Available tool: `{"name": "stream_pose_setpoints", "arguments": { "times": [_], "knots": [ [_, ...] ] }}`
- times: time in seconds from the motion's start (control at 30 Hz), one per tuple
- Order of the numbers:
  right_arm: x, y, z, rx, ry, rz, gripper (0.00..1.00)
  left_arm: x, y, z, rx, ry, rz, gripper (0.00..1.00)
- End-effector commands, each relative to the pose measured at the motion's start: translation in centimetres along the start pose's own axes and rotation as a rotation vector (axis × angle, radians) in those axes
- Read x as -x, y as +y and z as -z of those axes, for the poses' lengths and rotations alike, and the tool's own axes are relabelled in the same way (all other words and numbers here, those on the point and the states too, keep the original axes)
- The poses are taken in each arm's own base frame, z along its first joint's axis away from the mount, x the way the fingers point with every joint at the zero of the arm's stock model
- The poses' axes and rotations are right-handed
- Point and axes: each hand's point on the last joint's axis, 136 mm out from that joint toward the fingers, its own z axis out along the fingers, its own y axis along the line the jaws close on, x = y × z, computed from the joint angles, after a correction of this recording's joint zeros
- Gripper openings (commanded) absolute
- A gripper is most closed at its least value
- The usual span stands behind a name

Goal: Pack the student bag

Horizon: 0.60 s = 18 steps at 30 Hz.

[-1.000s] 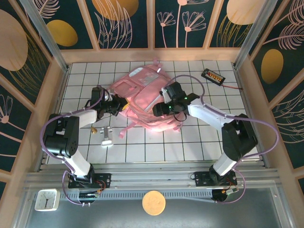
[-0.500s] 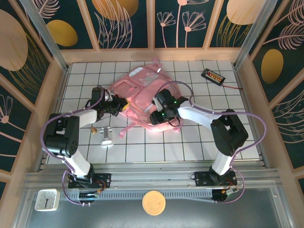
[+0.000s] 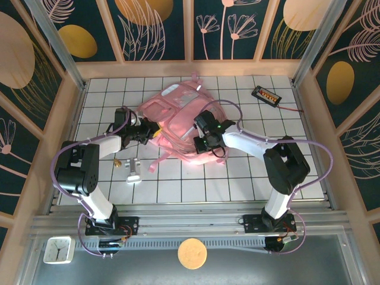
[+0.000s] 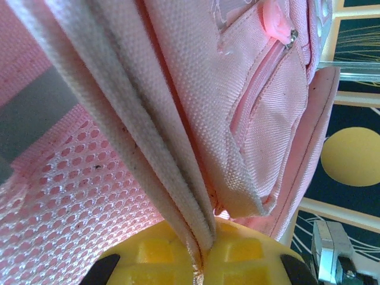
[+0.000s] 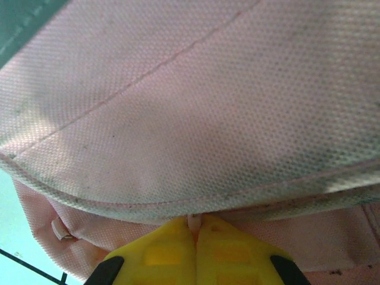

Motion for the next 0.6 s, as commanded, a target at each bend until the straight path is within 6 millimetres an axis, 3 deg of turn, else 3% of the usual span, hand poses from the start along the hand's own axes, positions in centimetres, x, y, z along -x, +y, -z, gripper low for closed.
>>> {"name": "stream_pose_setpoints", "arguments": {
  "times": [0.0,0.13,0.33,0.47,0.57],
  "knots": [
    [1.2,-0.5,2.4,-0.041,-0.036,-0.021,0.00,3.0,-1.3,1.0,-0.028,-0.073,-0.057,0.00],
    [1.6,3.4,3.1,0.051,-0.037,-0.011,0.00,5.3,-1.1,1.1,-0.012,-0.093,-0.071,0.02],
    [2.9,10.4,1.5,0.251,-0.027,-0.101,0.00,7.8,-3.5,0.7,-0.024,-0.103,-0.165,0.40],
    [4.2,12.9,0.6,0.324,-0.015,-0.136,0.00,7.5,-3.7,2.0,-0.013,-0.111,-0.165,0.69],
    [4.4,13.2,0.4,0.333,-0.005,-0.127,0.00,5.8,-3.6,4.1,0.013,-0.138,-0.170,0.74]
  ]
}}
